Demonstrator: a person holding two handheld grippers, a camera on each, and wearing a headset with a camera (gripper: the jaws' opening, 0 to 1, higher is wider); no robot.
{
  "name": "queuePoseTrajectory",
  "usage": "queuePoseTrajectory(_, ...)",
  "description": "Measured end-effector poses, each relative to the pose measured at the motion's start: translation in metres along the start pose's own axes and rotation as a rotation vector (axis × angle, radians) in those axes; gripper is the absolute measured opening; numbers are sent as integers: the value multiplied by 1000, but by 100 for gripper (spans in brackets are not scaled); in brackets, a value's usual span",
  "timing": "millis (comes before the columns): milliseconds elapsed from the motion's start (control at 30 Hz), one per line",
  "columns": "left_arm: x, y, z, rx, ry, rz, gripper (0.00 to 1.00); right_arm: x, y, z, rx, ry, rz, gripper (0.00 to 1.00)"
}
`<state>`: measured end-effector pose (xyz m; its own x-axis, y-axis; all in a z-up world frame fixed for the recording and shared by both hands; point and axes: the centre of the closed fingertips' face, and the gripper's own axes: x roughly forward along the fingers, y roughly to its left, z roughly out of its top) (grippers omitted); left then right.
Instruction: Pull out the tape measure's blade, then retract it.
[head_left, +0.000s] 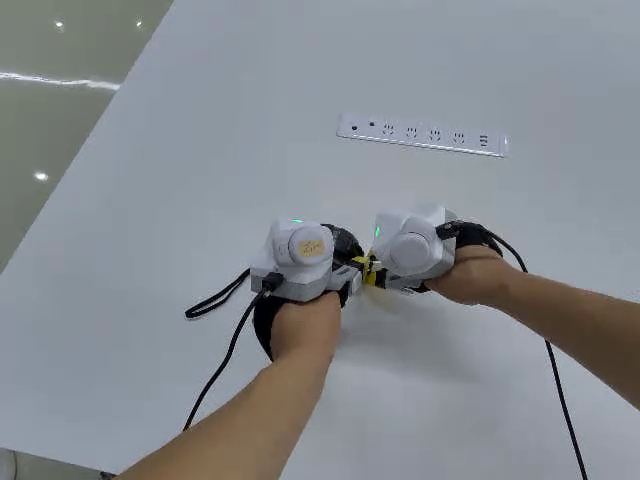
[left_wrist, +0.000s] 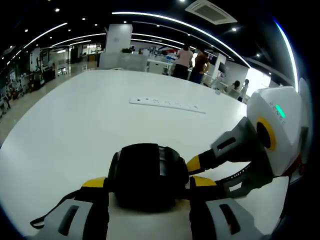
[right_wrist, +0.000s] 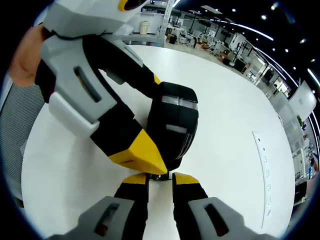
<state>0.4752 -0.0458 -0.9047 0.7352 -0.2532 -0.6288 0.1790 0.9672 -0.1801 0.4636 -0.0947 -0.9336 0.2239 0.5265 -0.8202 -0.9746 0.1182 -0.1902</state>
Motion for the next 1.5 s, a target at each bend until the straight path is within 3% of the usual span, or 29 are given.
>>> queuePoseTrajectory(300,-5,-4,-2,15,1,-6,69,-10,-5,-4,93,-19,-46,22)
queuePoseTrajectory(433,-6,-3,-2,10,4,-1,74,-17,-6,-3,148,-38,-67,23)
queuePoseTrajectory(633,-13,-1,0,17,-2,4,75,-25,-7,-2,216,-57,-108,24)
queuePoseTrajectory(933,-25,5,1,30,-9,15,75,-35,0,-1,280,-78,-144,26)
queuePoseTrajectory(1167,-31,10,-1,49,-4,19,75,-47,3,-4,368,-96,-182,30)
queuePoseTrajectory(1500,-41,11,-6,62,-3,10,83,-68,11,-3,511,-147,-235,37)
